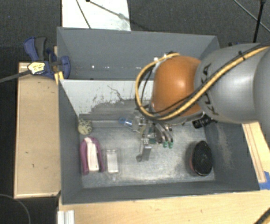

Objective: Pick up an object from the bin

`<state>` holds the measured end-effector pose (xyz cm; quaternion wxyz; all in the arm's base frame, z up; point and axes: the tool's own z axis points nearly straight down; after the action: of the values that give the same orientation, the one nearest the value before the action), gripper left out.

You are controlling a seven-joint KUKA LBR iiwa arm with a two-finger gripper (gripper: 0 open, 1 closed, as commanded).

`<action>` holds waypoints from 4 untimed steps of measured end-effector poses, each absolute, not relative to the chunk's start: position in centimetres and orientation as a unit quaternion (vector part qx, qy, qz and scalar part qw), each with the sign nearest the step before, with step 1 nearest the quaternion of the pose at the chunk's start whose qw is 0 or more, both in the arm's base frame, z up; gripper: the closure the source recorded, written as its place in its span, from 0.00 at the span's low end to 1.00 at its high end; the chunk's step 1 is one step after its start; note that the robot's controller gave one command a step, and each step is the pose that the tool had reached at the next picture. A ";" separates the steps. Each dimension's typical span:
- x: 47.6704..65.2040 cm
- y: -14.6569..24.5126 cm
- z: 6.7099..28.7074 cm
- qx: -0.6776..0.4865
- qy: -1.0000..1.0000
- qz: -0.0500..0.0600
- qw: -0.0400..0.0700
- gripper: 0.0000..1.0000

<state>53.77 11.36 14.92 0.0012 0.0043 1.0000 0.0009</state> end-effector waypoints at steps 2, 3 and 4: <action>47.8 20.4 7.9 -0.040 0.999 0.001 0.002 0.00; 49.0 17.2 7.0 0.002 1.000 0.000 -0.001 0.00; 48.2 5.1 17.2 0.121 0.993 0.000 0.004 0.00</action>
Offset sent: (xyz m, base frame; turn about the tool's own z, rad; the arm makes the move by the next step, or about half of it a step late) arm -0.0242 0.0926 -0.0649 -0.0781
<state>48.21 5.05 17.16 0.0038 0.1208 0.9927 -0.0005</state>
